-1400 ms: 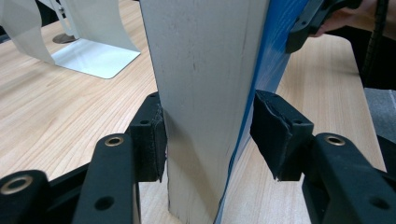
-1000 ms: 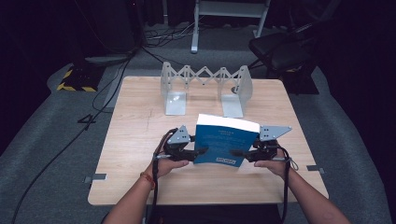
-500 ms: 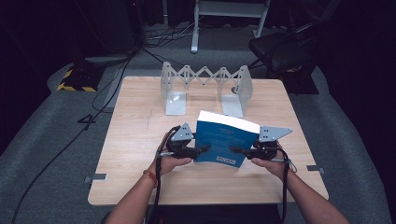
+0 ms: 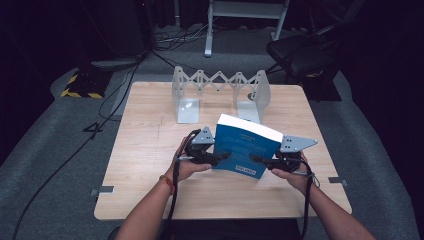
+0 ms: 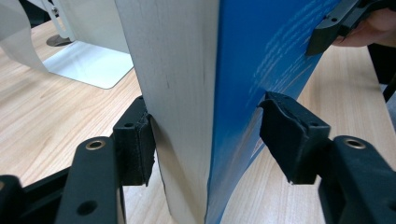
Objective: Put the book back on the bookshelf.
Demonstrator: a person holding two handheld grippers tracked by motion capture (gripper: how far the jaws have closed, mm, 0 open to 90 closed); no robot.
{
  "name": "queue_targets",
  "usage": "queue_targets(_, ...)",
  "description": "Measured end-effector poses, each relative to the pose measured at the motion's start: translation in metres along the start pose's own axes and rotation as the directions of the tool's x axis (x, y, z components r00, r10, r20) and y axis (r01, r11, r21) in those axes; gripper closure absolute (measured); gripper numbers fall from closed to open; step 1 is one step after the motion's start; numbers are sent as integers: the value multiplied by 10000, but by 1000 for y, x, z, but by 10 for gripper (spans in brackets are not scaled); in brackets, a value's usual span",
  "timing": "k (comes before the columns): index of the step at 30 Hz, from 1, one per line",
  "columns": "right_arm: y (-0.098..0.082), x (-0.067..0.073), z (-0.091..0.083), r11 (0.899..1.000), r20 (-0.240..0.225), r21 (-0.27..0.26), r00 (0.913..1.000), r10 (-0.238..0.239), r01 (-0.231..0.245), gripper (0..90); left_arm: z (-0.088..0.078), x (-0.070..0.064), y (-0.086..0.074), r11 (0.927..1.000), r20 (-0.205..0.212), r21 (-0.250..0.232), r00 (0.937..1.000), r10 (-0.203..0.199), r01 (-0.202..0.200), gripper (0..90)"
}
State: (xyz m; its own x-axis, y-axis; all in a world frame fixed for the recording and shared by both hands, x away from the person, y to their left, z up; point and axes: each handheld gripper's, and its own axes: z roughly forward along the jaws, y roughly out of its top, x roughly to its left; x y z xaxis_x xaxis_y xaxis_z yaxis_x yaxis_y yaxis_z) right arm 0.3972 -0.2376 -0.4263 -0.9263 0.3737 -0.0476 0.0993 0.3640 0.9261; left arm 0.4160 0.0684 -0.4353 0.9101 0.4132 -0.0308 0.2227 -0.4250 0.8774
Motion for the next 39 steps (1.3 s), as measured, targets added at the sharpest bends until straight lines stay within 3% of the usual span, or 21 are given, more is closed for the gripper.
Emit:
queue_targets(4,0,-1,-2,10000,-27,29,10000,-84,84,621,1,1,2,9995,63,298,9999,-112,110,303)
queue_targets(9,3,1,-3,9998,229,103,9995,-199,197,621,-16,0,-14,9954,-502,865,9980,-374,417,212)
queue_targets(12,3,0,-5,9999,438,82,9989,-146,142,622,-31,-2,-37,9850,-687,1623,9965,-477,583,168)
queue_targets(14,4,0,-5,9997,515,151,9985,-205,197,622,-38,-2,-52,9729,-928,2217,9946,-458,655,179)
queue_targets(15,4,0,-5,9997,612,112,9978,-243,237,623,-44,-4,-62,9625,-1372,2639,9902,-269,627,185)
queue_targets(16,5,1,-5,9994,703,114,9969,-340,333,622,-47,-4,-68,9573,-1610,2813,9867,-213,665,184)
queue_targets(19,10,1,-4,9986,784,198,9956,-511,497,623,-62,-4,-85,9541,-2019,2811,9783,-465,1034,210)
queue_targets(22,13,0,-3,9989,850,146,9953,-461,450,624,-74,0,-99,9430,-2406,3041,9687,-617,1356,176)
queue_targets(26,18,-4,2,9987,1286,236,9905,-489,462,624,-80,6,-108,9383,-2691,2873,9564,-1137,1924,170)
queue_targets(29,20,-9,4,9984,1555,327,9865,-512,466,624,-78,9,-112,9300,-2854,3256,9555,-751,1703,165)
queue_targets(31,21,-13,5,9985,1738,277,9835,-504,463,625,-79,14,-117,9293,-2675,3076,9558,-1217,2044,154)
queue_targets(36,27,-21,6,9979,2188,344,9738,-616,554,625,-80,16,-122,9400,-2663,2730,9550,-1304,2045,150)
queue_targets(39,31,-26,5,9978,2418,318,9682,-637,577,625,-80,17,-121,9403,-2681,2731,9548,-1286,2033,149)
